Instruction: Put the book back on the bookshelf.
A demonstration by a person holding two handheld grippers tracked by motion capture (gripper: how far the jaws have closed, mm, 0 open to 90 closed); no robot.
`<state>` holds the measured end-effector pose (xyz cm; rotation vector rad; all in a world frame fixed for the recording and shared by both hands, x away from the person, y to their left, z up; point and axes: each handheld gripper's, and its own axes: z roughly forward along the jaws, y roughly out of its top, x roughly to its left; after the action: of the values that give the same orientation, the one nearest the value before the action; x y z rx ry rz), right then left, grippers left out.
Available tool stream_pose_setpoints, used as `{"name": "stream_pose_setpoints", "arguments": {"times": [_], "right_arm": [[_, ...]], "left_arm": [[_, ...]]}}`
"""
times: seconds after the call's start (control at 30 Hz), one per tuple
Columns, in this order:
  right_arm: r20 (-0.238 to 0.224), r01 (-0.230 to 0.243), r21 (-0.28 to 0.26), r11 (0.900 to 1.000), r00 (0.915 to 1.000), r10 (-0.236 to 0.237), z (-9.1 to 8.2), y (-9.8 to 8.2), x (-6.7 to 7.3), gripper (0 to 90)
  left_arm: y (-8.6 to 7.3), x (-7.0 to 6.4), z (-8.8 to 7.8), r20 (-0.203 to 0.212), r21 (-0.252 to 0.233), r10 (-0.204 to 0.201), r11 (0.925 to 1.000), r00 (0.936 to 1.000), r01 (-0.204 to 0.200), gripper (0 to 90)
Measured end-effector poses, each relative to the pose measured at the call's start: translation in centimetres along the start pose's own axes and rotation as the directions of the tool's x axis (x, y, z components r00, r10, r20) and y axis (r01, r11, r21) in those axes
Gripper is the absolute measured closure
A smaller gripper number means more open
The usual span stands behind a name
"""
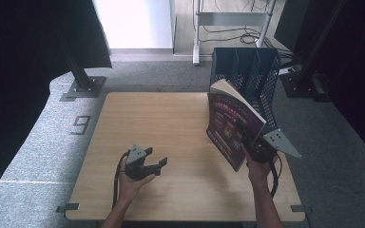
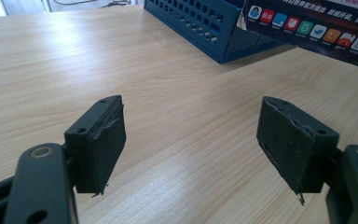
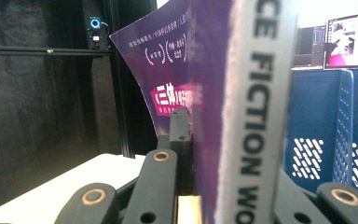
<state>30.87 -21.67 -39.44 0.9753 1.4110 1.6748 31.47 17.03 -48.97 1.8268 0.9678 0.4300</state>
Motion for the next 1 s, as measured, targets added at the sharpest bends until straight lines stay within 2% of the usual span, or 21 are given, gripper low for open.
{"name": "stream_pose_setpoints", "arguments": {"times": [0.43,1.0], "right_arm": [[0.022,-0.015,-0.011,1.0,0.9996,0.016,0.6,0.6,-0.5,81.7],[0.043,0.014,-0.024,1.0,0.999,-0.013,1.4,2.0,-1.0,81.7]], "left_arm": [[0.0,0.0,0.0,-0.001,-0.002,-0.001,1.0,1.0,0.001,23.7],[-0.1,0.1,0.1,-0.005,0.001,0.003,1.0,1.0,-0.003,24.1]]}}
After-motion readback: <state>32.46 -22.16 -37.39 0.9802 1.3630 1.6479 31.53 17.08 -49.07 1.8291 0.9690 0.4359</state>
